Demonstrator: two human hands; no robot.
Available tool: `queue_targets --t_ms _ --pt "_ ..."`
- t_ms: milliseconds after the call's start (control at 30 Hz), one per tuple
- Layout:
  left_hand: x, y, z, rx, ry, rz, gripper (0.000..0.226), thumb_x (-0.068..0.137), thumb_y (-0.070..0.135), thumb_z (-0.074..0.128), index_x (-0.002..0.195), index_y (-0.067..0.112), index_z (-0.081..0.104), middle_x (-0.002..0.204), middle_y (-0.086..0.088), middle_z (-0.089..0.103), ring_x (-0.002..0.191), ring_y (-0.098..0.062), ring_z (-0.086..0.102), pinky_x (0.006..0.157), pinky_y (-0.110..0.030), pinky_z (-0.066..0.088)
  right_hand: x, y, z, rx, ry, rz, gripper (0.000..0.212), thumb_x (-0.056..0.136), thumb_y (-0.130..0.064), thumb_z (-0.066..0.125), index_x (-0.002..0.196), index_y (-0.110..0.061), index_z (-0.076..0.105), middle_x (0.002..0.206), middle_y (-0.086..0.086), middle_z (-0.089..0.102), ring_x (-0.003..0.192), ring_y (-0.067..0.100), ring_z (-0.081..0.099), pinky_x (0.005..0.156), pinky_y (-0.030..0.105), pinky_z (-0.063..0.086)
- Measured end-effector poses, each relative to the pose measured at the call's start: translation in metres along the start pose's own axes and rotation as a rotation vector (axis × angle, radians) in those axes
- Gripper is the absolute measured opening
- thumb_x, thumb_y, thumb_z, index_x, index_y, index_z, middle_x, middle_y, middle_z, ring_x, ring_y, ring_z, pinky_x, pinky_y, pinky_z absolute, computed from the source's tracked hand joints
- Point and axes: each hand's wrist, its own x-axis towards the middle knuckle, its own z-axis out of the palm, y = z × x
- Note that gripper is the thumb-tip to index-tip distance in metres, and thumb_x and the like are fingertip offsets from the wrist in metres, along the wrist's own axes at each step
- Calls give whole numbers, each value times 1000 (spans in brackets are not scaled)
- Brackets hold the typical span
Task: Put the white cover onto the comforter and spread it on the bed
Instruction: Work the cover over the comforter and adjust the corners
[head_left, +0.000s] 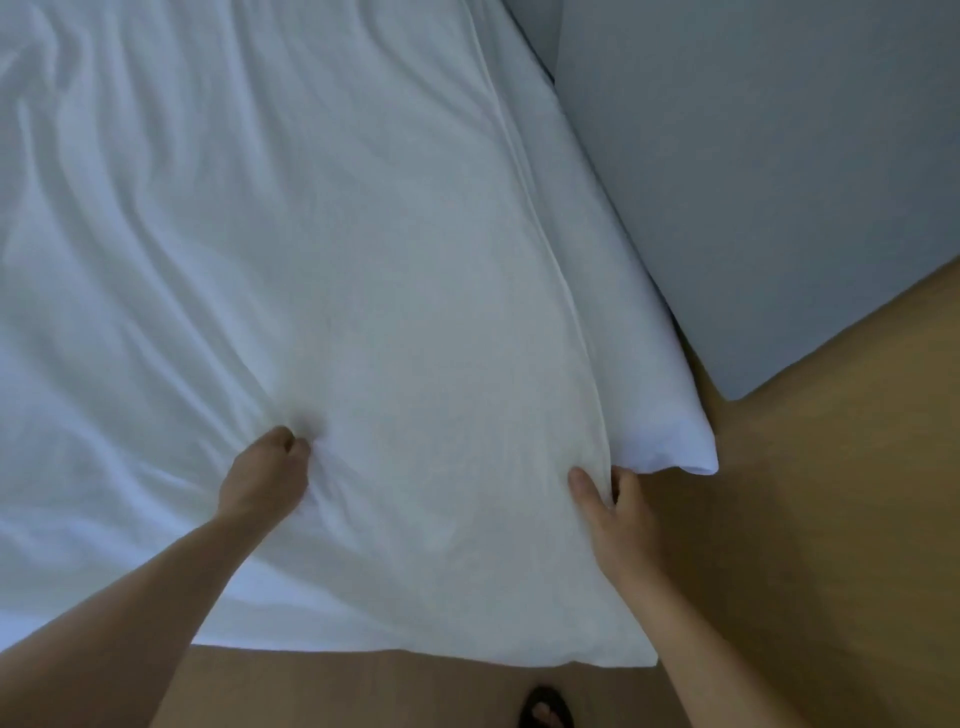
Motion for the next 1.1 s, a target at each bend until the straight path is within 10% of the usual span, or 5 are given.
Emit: queue_targets --t_ms 267,567,800,933,1100 --pt "-14 -56 -60 99 217 -97 32 95 25 52 68 6 52 62 -15 56 61 -33 53 55 -34 39 12 -37 17 -17 -80 18 72 87 -42 72 143 -15 37 122 1 57 100 16 59 76 25 43" --pt "-17 -8 -42 147 -46 69 23 96 29 48 79 15 55 73 -4 57 78 -32 59 68 -35 45 8 -45 40 -111 -106 33 89 72 -41 85 144 -20 38 134 -4 52 119 19 53 96 33 44" --pt "-60 43 -17 -163 38 206 64 89 42 65 143 18 41 142 -5 42 129 -26 44 103 -44 43 -23 -39 2 237 -577 431 58 57 1 77 114 1 68 97 13 76 87 31 74 74 40 59" --pt "-81 103 -50 -458 -251 271 87 77 72 63 147 25 43 150 7 41 137 -14 40 114 -33 30 -64 -98 -1 299 -560 81 42 56 -7 60 95 -15 70 83 -2 77 77 13 74 61 24 55" --pt "-95 149 -109 -579 -570 176 88 55 81 66 121 22 62 110 5 72 99 -19 70 90 -45 55 -103 -142 41 -245 -546 -284 63 85 -25 59 145 -27 38 125 -7 61 113 12 60 95 28 52"
